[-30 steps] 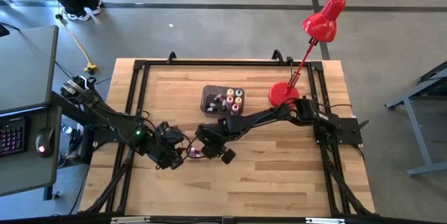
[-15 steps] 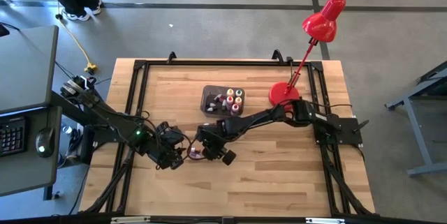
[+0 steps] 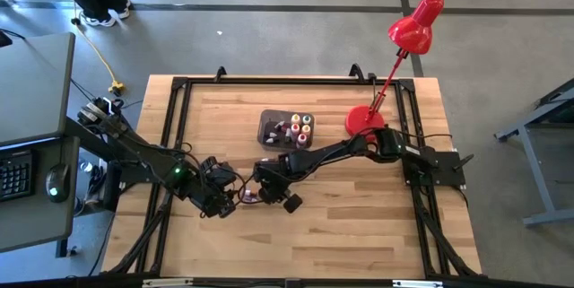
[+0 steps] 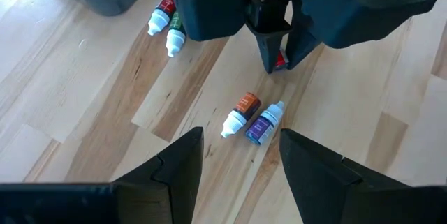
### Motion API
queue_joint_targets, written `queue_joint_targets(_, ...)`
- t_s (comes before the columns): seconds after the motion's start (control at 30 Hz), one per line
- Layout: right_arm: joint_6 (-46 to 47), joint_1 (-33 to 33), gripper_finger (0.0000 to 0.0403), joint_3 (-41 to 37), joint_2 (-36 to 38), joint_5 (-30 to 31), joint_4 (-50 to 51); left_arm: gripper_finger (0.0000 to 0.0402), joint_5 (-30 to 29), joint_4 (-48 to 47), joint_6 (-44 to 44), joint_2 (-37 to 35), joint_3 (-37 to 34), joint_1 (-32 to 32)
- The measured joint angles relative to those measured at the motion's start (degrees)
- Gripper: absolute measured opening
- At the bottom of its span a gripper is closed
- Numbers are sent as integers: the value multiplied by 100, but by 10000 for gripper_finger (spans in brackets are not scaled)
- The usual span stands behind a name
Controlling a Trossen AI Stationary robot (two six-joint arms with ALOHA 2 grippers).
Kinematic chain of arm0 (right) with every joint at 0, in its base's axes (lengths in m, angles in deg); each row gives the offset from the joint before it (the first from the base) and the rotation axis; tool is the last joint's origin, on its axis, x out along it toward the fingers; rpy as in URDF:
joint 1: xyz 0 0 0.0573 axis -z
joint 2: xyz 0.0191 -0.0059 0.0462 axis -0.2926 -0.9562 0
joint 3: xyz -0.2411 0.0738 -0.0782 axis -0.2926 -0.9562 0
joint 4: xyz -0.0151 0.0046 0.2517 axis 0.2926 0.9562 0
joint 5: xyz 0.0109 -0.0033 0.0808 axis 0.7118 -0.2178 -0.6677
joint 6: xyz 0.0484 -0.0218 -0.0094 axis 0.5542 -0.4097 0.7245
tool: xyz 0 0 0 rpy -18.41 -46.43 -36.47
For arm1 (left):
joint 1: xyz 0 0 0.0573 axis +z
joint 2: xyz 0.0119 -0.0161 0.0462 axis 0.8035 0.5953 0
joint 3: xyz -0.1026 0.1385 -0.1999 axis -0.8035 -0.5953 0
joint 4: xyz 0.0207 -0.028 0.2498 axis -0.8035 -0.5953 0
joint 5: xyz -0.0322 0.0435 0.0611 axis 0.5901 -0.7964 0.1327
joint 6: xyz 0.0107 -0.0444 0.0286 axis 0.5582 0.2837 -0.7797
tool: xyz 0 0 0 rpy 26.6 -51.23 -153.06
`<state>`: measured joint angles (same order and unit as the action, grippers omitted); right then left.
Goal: Pick & Place food coloring
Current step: Put the small red food coloring bottle into the black bin
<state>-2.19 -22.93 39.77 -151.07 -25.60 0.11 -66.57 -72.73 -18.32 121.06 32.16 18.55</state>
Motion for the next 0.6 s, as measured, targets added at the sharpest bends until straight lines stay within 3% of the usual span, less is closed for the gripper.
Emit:
queue_joint_targets(0.2, 2, -4, 87, 91, 2, 200, 33, 186, -2, 1, 2, 0, 0, 2)
queue_joint_targets(0.6, -395, 93, 86, 1350, 46, 2914, 1753, 186, -4, 8, 20, 0, 0, 0)
